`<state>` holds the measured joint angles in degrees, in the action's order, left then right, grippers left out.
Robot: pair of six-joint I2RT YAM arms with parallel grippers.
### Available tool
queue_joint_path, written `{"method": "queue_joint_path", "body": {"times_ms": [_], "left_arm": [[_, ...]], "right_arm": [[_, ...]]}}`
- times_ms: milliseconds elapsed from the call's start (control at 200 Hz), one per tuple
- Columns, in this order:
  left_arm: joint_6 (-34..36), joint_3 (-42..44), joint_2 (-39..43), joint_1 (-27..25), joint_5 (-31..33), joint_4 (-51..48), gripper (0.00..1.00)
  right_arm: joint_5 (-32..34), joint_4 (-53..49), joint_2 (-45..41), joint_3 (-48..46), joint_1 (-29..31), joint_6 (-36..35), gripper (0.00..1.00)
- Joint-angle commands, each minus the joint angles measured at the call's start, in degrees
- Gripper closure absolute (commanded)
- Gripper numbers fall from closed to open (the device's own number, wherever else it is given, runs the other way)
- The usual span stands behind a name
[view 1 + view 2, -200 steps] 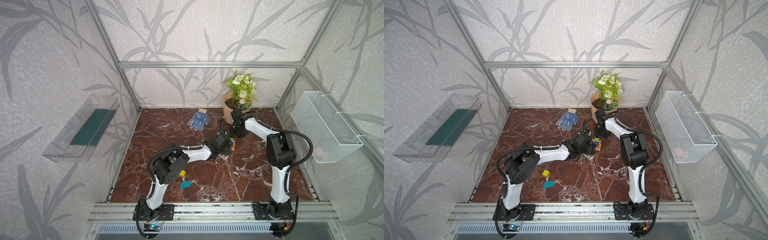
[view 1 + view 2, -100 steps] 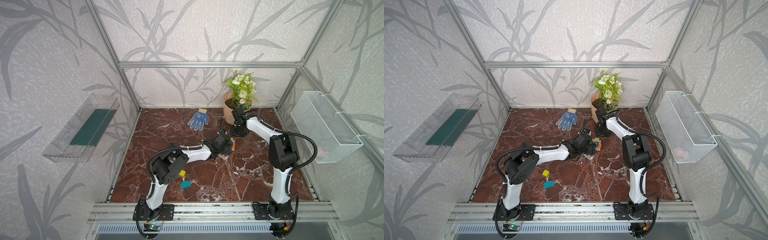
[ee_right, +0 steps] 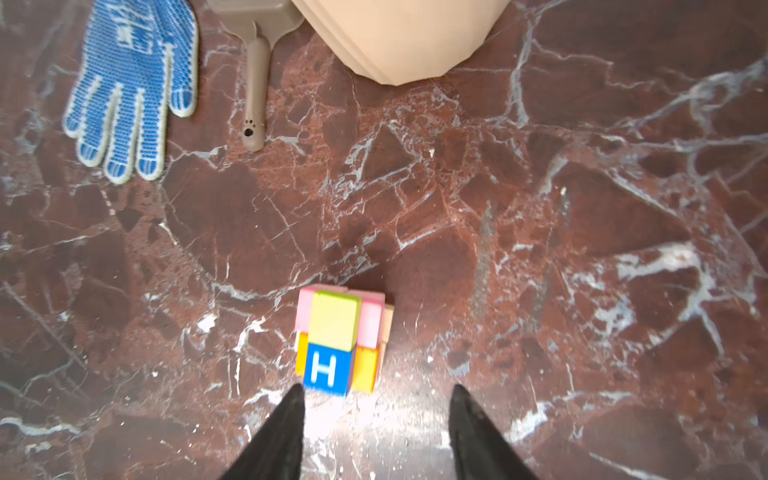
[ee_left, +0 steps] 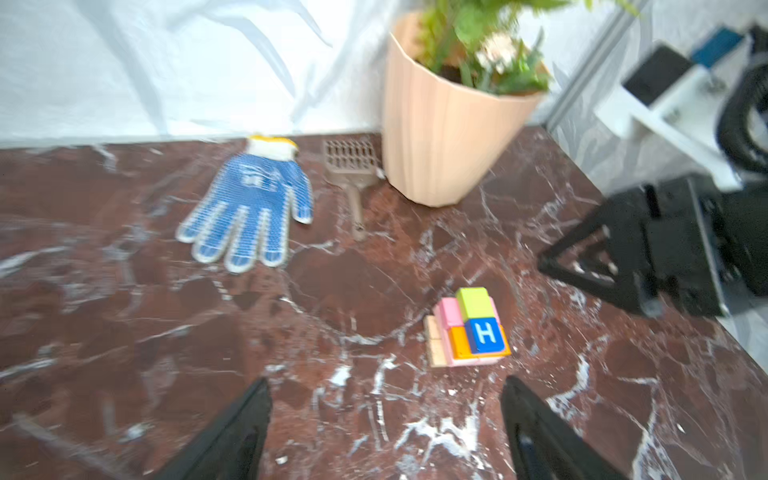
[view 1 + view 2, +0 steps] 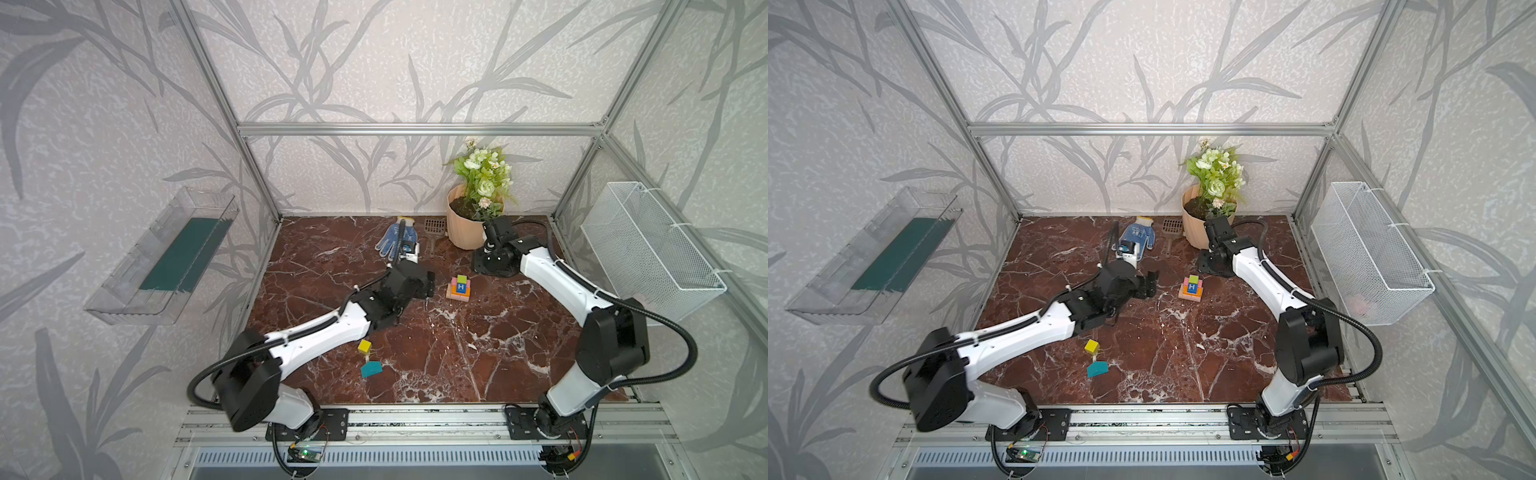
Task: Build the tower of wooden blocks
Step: 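Raise both grippers away from the stack, then move the right gripper to the small yellow cube and close on it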
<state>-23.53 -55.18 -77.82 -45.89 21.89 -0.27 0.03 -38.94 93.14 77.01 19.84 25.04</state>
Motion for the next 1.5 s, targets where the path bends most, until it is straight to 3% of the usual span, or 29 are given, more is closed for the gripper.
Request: {"method": "queue_joint_path", "body": {"times_ms": [0, 60, 185, 250, 345, 370, 510, 850, 1095, 1494], "left_arm": [[3.9, 6.7, 8.7, 6.4, 11.8, -7.0, 0.1], [4.1, 11.8, 14.5, 13.1, 13.5, -7.5, 0.01], [1.8, 22.5, 23.6, 27.6, 12.9, -6.0, 0.01], [-3.1, 26.6, 26.4, 31.5, 14.5, -5.7, 0.01], [-3.6, 32.6, 28.7, 34.0, 14.3, 0.8, 0.01], [-5.4, 32.2, 29.3, 34.7, 14.0, -1.6, 0.01], [-7.0, 34.1, 32.1, 35.3, 13.7, -1.0, 0.01], [-9.1, 37.2, 37.6, 35.3, 15.5, -0.7, 0.0], [-9.2, 39.3, 41.5, 35.4, 15.4, -0.3, 0.01], [-9.0, 38.9, 40.7, 35.4, 15.2, -0.1, 0.0]], "right_arm": [[-1.8, 3.8, -4.1, -2.5, 4.0, 0.7, 0.39], [-1.9, 4.7, -5.4, -3.6, 7.1, 1.0, 0.37], [-3.0, 7.1, -4.8, -3.5, 16.1, 2.4, 0.33], [-3.9, 8.4, -2.3, -1.5, 21.7, 2.4, 0.32], [-5.7, 7.3, 3.7, 4.0, 28.5, 1.3, 0.31], [-6.5, 7.3, 5.1, 5.2, 29.9, 0.9, 0.32], [-9.2, 8.4, 12.7, 9.3, 35.8, -1.0, 0.31], [-14.6, 3.6, 27.1, 19.5, 41.0, -5.9, 0.36], [-14.6, 1.2, 33.4, 24.4, 42.7, -8.0, 0.38], [-11.2, -3.4, 39.1, 30.8, 45.1, -10.0, 0.45]]}}
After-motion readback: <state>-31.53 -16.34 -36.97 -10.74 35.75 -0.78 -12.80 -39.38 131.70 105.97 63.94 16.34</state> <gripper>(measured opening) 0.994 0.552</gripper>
